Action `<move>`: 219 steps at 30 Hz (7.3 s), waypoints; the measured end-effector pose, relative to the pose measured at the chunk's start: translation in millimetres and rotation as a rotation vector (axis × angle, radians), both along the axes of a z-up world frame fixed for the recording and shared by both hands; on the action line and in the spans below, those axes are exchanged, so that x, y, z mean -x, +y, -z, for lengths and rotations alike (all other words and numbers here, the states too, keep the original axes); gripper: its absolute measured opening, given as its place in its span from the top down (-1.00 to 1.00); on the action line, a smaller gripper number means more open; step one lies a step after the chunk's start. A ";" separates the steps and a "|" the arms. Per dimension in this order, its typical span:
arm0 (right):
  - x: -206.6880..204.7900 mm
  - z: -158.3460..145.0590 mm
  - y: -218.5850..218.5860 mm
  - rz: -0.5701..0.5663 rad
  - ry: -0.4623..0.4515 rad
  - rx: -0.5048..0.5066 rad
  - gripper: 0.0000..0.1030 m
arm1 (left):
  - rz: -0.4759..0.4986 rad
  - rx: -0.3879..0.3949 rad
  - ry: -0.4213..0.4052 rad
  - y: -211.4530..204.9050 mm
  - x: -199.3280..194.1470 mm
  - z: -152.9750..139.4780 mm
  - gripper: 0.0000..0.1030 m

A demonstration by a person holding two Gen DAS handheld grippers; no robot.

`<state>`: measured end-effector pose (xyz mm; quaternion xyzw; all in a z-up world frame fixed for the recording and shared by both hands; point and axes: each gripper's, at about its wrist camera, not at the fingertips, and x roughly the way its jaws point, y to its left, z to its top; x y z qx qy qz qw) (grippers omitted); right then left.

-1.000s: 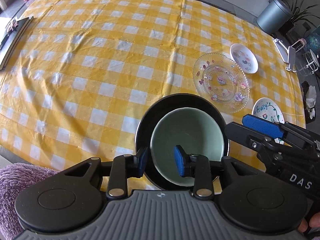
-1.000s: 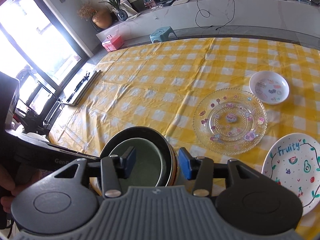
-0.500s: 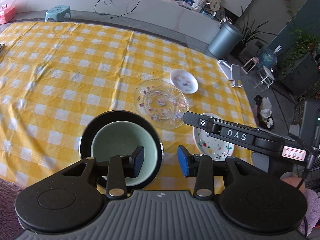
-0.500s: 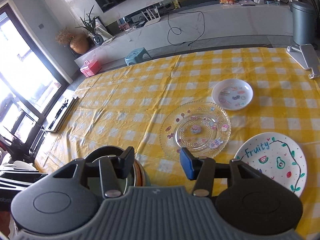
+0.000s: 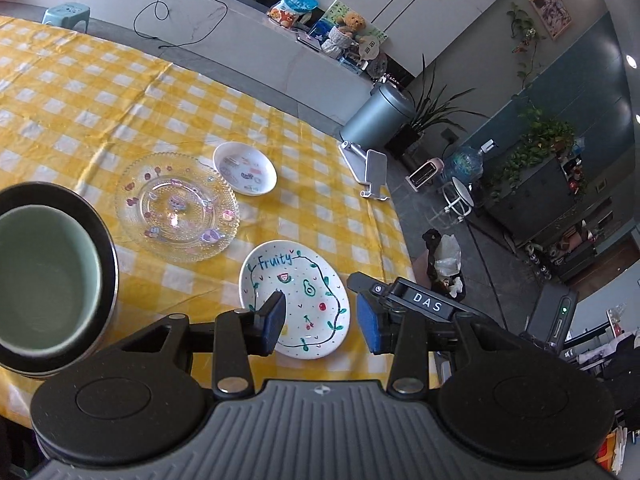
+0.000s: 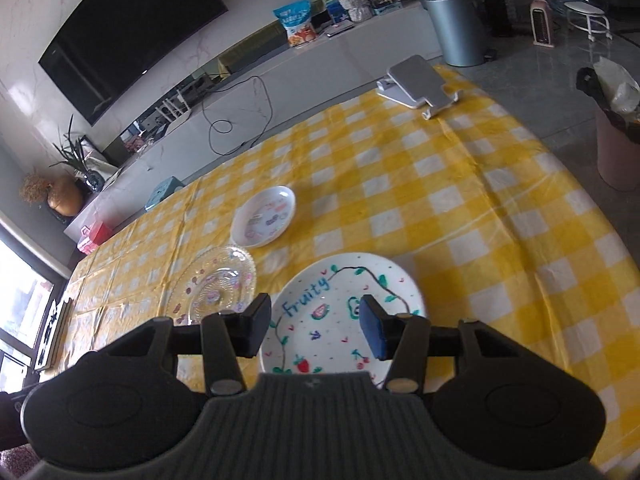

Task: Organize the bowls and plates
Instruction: 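Move the left tool to the white Fruity plate and grip its rim, then lift the Fruity plate with the left tool, set it beside the bowl stack, then move the left tool to the clear glass plate and grip its rim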

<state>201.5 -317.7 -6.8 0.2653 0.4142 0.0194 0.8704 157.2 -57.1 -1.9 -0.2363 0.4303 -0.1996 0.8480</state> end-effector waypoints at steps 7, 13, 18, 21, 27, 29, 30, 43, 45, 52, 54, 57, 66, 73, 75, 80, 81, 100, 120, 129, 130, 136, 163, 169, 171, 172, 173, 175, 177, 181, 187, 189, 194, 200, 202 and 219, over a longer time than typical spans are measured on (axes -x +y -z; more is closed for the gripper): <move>-9.1 18.4 -24.6 0.086 0.098 -0.044 0.30 | -0.068 -0.073 0.063 -23.4 -19.8 49.1 0.12; -24.9 31.2 -38.8 0.079 0.149 -0.021 0.36 | -0.137 -0.080 0.113 -24.1 -35.6 80.5 0.18; -37.7 37.1 -43.3 0.045 0.168 -0.003 0.36 | -0.172 -0.099 0.113 -24.0 -45.3 92.1 0.18; -42.8 43.1 -42.9 0.030 0.194 0.007 0.36 | -0.176 -0.098 0.130 -25.0 -49.7 98.4 0.18; -46.1 50.0 -40.8 0.011 0.216 0.035 0.36 | -0.175 -0.111 0.135 -26.3 -52.8 104.4 0.20; -46.8 52.5 -42.6 0.018 0.223 0.024 0.37 | -0.167 -0.113 0.131 -27.3 -54.1 104.5 0.30; -47.5 53.8 -42.6 0.018 0.228 0.018 0.43 | -0.164 -0.105 0.136 -27.6 -56.1 104.9 0.32; -48.1 62.6 -44.0 0.037 0.252 -0.051 0.78 | -0.148 -0.110 0.149 -28.0 -65.2 107.7 0.72; -47.5 62.5 -44.2 0.045 0.252 -0.058 0.79 | -0.140 -0.121 0.145 -29.0 -65.4 106.8 0.73; -43.7 61.3 -47.9 0.067 0.248 -0.094 0.83 | -0.131 -0.145 0.116 -31.1 -61.6 98.1 0.73; -42.1 58.9 -47.5 0.064 0.241 -0.090 0.83 | -0.123 -0.148 0.110 -30.8 -59.8 94.0 0.73; -39.6 56.4 -47.4 0.057 0.233 -0.095 0.83 | -0.125 -0.146 0.103 -28.0 -55.3 87.5 0.73; -21.8 48.4 -46.1 0.024 0.195 -0.138 0.86 | -0.122 -0.148 0.096 -17.7 -32.5 72.2 0.73; -3.3 45.6 -28.5 -0.013 0.201 -0.143 0.85 | -0.126 -0.170 0.058 -4.3 -3.4 58.0 0.73; 1.5 44.8 -19.9 -0.027 0.206 -0.126 0.85 | -0.133 -0.175 0.050 0.4 4.8 57.8 0.73; 19.2 38.6 -4.9 -0.051 0.181 -0.105 0.85 | -0.144 -0.173 0.065 14.9 15.4 66.3 0.72; 22.7 37.7 -3.5 -0.051 0.175 -0.108 0.85 | -0.148 -0.168 0.078 18.6 16.3 70.0 0.72; 27.1 49.7 33.7 -0.116 0.231 0.012 0.82 | -0.155 -0.264 0.046 26.7 27.8 93.4 0.72; 26.0 38.5 35.9 -0.116 0.161 0.007 0.33 | -0.127 -0.333 0.008 20.2 29.7 91.3 0.44; 27.7 17.5 34.5 -0.064 0.027 0.094 -0.10 | -0.114 -0.352 -0.083 5.7 40.2 73.3 0.16; 28.1 14.5 34.7 -0.053 0.010 0.112 -0.19 | -0.108 -0.352 -0.093 4.5 41.0 70.5 0.09; 29.4 0.7 37.6 -0.015 -0.077 0.196 -0.44 | -0.058 -0.344 -0.132 -3.1 35.3 46.6 0.02; -12.9 -9.3 119.3 -0.187 -0.293 0.276 -0.95 | 0.075 -0.551 -0.166 84.6 -99.0 -42.8 0.01; -41.4 -5.0 125.9 -0.219 -0.183 0.236 -0.94 | 0.139 -0.610 -0.149 86.3 -120.3 -23.9 0.01; -49.8 -1.5 124.3 -0.219 -0.142 0.183 -0.93 | 0.174 -0.610 -0.136 89.9 -126.9 -17.8 0.01; -53.4 0.5 123.3 -0.219 -0.121 0.158 -0.90 | 0.189 -0.612 -0.130 90.1 -129.8 -15.0 0.01; -56.8 3.0 122.1 -0.218 -0.101 0.132 -0.86 | 0.202 -0.614 -0.124 91.1 -133.1 -12.1 0.01; -63.6 8.0 121.8 -0.220 -0.067 0.084 -0.69 | 0.220 -0.609 -0.108 94.3 -140.7 -6.0 0.01; -70.2 12.7 122.4 -0.219 -0.041 0.066 -0.58 | 0.227 -0.598 -0.079 99.2 -148.7 0.1 0.01; -84.4 21.5 125.2 -0.208 -0.001 0.093 -0.36 | 0.235 -0.559 -0.035 106.0 -161.8 12.6 0.13; -105.7 39.1 118.9 -0.162 0.069 0.025 -0.11 | 0.281 -0.517 0.022 113.0 -173.7 37.4 0.17; -108.9 41.6 116.8 -0.142 0.084 0.009 -0.07 | 0.298 -0.501 0.038 115.3 -177.2 44.7 0.20; -110.7 38.0 107.9 -0.085 0.084 0.016 -0.01 | 0.340 -0.443 0.063 113.1 -190.6 57.2 0.27; -114.9 51.4 97.3 -0.039 0.143 0.013 0.18 | 0.385 -0.415 0.097 103.3 -200.7 74.8 0.32; -115.3 55.2 95.6 -0.030 0.159 0.005 0.23 | 0.391 -0.397 0.115 102.3 -202.5 81.3 0.32; -115.9 65.4 101.9 -0.046 0.189 -0.046 0.83 | 0.442 -0.354 0.214 92.9 -219.3 94.7 0.70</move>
